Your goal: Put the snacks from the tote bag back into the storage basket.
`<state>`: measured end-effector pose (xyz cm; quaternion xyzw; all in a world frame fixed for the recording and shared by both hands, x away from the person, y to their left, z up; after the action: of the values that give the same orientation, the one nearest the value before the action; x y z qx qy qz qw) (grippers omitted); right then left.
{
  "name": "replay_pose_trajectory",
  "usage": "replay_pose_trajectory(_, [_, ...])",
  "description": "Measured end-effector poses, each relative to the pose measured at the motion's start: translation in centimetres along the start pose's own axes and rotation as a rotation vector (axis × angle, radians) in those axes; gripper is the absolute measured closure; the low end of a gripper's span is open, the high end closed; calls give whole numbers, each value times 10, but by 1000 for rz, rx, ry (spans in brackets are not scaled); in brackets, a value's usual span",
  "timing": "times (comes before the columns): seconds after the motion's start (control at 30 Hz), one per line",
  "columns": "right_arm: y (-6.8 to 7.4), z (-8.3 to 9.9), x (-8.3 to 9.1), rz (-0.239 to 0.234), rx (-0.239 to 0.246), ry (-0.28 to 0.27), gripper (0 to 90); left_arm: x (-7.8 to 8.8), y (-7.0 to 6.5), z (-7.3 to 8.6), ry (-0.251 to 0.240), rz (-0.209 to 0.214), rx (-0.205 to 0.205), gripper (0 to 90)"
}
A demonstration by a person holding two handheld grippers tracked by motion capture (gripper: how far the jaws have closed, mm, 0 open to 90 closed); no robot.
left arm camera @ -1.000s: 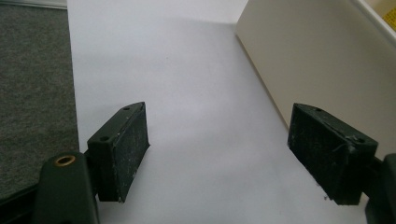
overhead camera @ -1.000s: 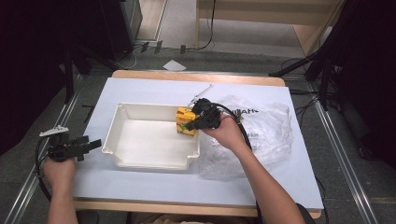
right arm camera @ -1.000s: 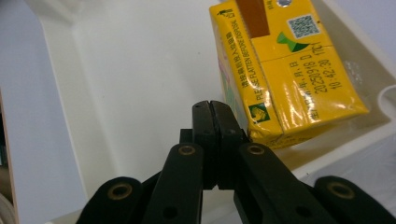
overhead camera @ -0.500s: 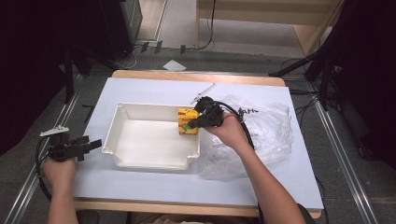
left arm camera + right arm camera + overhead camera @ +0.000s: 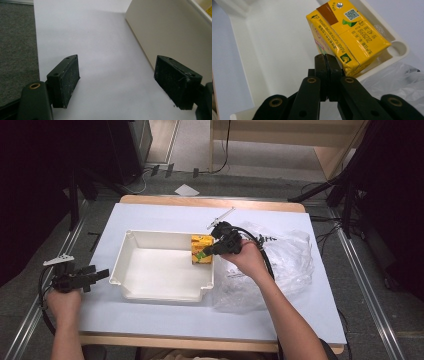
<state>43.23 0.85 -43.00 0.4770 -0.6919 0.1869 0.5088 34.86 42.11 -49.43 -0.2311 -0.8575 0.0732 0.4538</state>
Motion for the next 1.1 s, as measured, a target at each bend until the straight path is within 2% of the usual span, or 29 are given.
replay_pose_trajectory(0.03, [2, 0, 0, -14, 3, 0, 896, -1, -1, -1, 2, 2, -3, 216])
replay_pose_trajectory(0.23, [6, 1, 4, -9, 18, 1, 871, -2, -1, -2, -1, 4, -2, 216])
replay_pose_trajectory(0.37, [11, 2, 12, -12, 46, 0, 834, -2, 0, -4, -8, 8, -1, 215])
replay_pose_trajectory(0.5, [14, 3, 19, -25, 53, -14, 800, -3, 0, -6, -7, 11, 2, 216])
replay_pose_trajectory(0.53, [15, 3, 23, -27, 52, -18, 766, -4, 0, -6, -7, 12, 0, 216])
replay_pose_trajectory(0.8, [9, 8, 34, -33, 46, -29, 660, -4, 1, -7, -11, 15, 3, 216])
replay_pose_trajectory(0.97, [4, 11, 40, -25, 34, -52, 561, -4, 0, -8, -11, 19, 6, 216])
replay_pose_trajectory(1.1, [-1, 15, 44, -16, 26, -49, 524, -5, 1, -8, -9, 19, 8, 216])
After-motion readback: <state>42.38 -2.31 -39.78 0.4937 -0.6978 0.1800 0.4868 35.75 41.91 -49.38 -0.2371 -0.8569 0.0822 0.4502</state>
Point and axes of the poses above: each handheld gripper's, and its own axes: x roughly backward along the jaws, z roughly out of its underside, y roughly to its left, the point moved 6 cm from there along -x, roughly forward along the jaws, and after that the axes turned 12 degrees about y, right-handed, at the moved point
